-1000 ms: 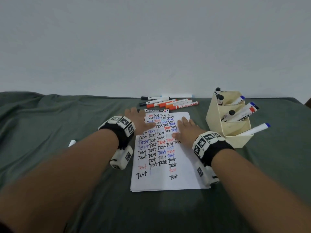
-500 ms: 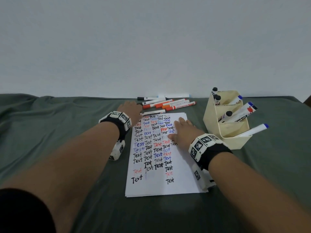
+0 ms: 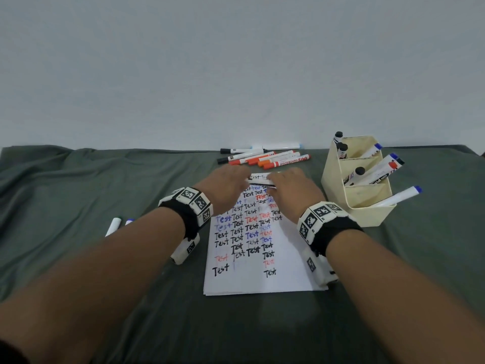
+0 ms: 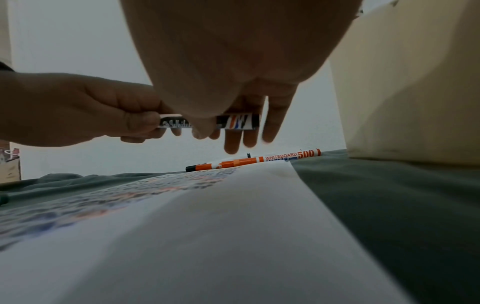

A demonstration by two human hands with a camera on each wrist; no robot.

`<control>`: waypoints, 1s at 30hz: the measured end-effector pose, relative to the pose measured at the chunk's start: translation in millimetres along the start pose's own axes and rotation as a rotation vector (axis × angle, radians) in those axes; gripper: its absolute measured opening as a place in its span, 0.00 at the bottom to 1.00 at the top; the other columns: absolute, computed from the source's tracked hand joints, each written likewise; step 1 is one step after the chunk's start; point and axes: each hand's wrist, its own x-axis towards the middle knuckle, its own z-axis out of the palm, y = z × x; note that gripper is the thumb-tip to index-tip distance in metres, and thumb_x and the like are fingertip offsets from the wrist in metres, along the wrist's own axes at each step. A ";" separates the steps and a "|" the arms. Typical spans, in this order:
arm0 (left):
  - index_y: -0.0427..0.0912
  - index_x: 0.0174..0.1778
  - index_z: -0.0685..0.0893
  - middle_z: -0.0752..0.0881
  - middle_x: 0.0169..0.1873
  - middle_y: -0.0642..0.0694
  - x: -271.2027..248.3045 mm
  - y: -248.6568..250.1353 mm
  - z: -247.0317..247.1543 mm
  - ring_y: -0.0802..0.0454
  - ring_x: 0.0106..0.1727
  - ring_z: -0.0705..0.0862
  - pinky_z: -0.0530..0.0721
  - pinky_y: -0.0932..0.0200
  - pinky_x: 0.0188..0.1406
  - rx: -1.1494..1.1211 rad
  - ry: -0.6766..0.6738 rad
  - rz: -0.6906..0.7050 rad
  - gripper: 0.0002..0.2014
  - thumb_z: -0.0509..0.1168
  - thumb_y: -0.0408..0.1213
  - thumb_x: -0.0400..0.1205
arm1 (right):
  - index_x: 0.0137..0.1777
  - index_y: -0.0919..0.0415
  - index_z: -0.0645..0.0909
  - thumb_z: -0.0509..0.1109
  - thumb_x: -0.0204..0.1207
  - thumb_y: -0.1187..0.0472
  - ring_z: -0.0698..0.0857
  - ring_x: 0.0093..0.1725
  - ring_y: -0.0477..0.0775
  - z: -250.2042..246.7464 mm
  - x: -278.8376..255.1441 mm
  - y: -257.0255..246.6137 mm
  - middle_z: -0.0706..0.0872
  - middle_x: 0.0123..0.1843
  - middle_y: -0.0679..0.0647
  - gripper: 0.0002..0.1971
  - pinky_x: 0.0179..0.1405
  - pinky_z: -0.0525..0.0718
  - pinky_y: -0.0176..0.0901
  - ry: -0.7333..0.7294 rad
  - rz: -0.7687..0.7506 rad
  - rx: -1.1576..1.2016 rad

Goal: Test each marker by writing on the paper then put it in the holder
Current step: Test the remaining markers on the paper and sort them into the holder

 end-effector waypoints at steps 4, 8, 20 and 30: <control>0.47 0.63 0.78 0.83 0.48 0.46 -4.7 7.7 -4.5 0.47 0.47 0.82 0.83 0.47 0.46 0.004 -0.104 -0.032 0.09 0.56 0.37 0.89 | 0.58 0.53 0.79 0.60 0.89 0.57 0.81 0.54 0.59 -4.8 -0.6 -2.8 0.85 0.49 0.54 0.06 0.48 0.84 0.55 -0.023 0.008 0.033; 0.58 0.71 0.77 0.88 0.46 0.51 -12.4 -1.2 -7.1 0.54 0.40 0.82 0.78 0.55 0.39 -0.007 -0.115 -0.067 0.16 0.56 0.54 0.89 | 0.55 0.51 0.77 0.62 0.89 0.58 0.78 0.51 0.56 -4.4 -0.5 -2.7 0.80 0.45 0.50 0.02 0.45 0.83 0.53 -0.046 -0.024 0.029; 0.37 0.59 0.69 0.84 0.45 0.36 -36.3 -53.5 -25.7 0.36 0.47 0.84 0.83 0.41 0.50 0.016 -0.154 -0.480 0.10 0.61 0.31 0.84 | 0.63 0.54 0.77 0.63 0.89 0.52 0.82 0.55 0.58 -0.4 1.6 -1.4 0.86 0.54 0.54 0.09 0.47 0.82 0.51 0.006 0.014 0.049; 0.46 0.65 0.88 0.88 0.59 0.44 -36.9 -69.7 -20.7 0.46 0.60 0.85 0.81 0.55 0.59 0.141 -0.252 -0.410 0.17 0.74 0.36 0.80 | 0.61 0.54 0.76 0.63 0.89 0.51 0.82 0.49 0.57 1.0 2.1 -0.6 0.84 0.48 0.51 0.09 0.49 0.86 0.56 0.018 0.021 0.056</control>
